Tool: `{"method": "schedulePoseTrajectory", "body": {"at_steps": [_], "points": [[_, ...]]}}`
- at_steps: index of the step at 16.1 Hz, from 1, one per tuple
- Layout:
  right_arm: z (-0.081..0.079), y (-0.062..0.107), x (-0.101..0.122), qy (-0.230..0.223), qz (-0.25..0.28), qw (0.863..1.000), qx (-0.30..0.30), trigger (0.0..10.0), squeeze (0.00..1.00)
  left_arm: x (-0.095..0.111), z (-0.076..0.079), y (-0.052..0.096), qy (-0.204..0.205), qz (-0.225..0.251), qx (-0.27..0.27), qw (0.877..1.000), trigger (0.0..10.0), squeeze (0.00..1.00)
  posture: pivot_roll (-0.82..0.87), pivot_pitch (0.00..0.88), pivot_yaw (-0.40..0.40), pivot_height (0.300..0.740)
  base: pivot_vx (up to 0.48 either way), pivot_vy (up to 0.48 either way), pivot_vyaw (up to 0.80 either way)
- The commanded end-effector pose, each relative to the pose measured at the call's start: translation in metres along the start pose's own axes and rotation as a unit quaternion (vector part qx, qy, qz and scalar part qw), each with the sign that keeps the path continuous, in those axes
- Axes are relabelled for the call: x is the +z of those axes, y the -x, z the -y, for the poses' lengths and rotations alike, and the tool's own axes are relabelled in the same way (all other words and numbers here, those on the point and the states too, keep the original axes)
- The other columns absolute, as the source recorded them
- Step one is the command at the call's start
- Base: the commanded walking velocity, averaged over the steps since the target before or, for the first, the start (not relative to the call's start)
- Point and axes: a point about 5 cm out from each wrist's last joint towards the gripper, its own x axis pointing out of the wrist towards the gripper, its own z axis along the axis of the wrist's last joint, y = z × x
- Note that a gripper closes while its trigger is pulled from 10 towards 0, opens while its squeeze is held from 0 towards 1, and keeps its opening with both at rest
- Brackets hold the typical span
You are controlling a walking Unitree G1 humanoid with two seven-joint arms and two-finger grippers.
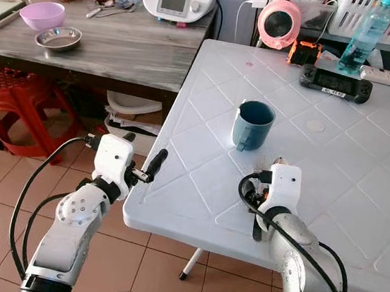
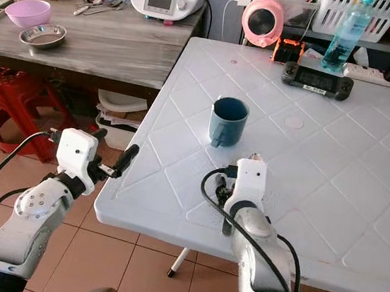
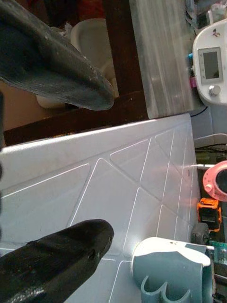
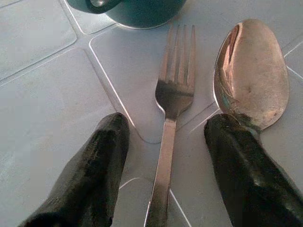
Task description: Setting the table
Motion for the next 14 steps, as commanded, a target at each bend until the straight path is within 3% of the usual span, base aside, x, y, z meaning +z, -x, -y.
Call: {"method": "schedulePoseTrajectory", "body": {"at_steps": [1, 14], "points": [[-0.002, -0.003, -0.015, -0.014, -0.046, 0.999, 0.006, 0.0, 0.0, 0.001, -0.001, -0.002, -0.005, -0.006, 0.001, 1.0, 10.0, 0.0, -0.05, 0.0, 0.036, 0.74, 0.0, 0.0, 0.0], [0.01, -0.003, -0.028, -0.059, -0.096, 0.993, -0.017, 0.0, 0.0, -0.001, 0.001, -0.002, -0.002, -0.009, -0.006, 1.0, 10.0, 0.0, -0.05, 0.0, 0.031, 0.74, 0.0, 0.0, 0.0]]}}
